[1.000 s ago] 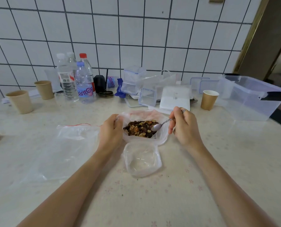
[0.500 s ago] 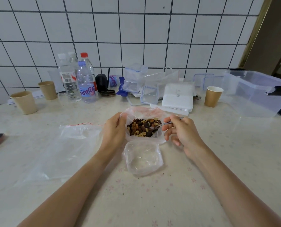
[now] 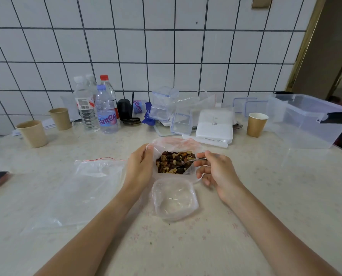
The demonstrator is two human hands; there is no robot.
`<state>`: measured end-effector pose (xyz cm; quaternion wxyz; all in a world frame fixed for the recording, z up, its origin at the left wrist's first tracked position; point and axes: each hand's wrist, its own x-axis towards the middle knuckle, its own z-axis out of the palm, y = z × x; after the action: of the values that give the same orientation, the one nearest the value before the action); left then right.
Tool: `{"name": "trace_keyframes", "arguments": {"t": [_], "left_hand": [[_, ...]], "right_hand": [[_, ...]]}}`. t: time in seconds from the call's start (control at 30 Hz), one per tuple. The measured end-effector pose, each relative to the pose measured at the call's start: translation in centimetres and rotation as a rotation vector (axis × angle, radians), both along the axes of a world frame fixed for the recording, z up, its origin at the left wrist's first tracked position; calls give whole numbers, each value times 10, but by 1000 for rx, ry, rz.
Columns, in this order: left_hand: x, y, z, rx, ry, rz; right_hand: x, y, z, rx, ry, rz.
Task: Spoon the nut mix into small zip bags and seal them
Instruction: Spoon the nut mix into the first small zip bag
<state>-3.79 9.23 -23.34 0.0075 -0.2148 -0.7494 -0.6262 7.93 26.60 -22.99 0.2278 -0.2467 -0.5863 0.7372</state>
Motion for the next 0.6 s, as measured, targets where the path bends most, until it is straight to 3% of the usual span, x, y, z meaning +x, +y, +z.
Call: {"name": "trace_keyframes", "arguments": {"t": [0.1, 0.33, 0.6], "left_hand": [[2, 1, -1, 3, 19, -18], [3, -2, 5, -7, -54, -24], [-7, -18, 20, -247, 41, -9]], "right_hand": [[-3, -7, -1, 59, 12, 14], [0, -6, 2, -38, 19, 48], [5, -4, 12, -27, 71, 55]]}}
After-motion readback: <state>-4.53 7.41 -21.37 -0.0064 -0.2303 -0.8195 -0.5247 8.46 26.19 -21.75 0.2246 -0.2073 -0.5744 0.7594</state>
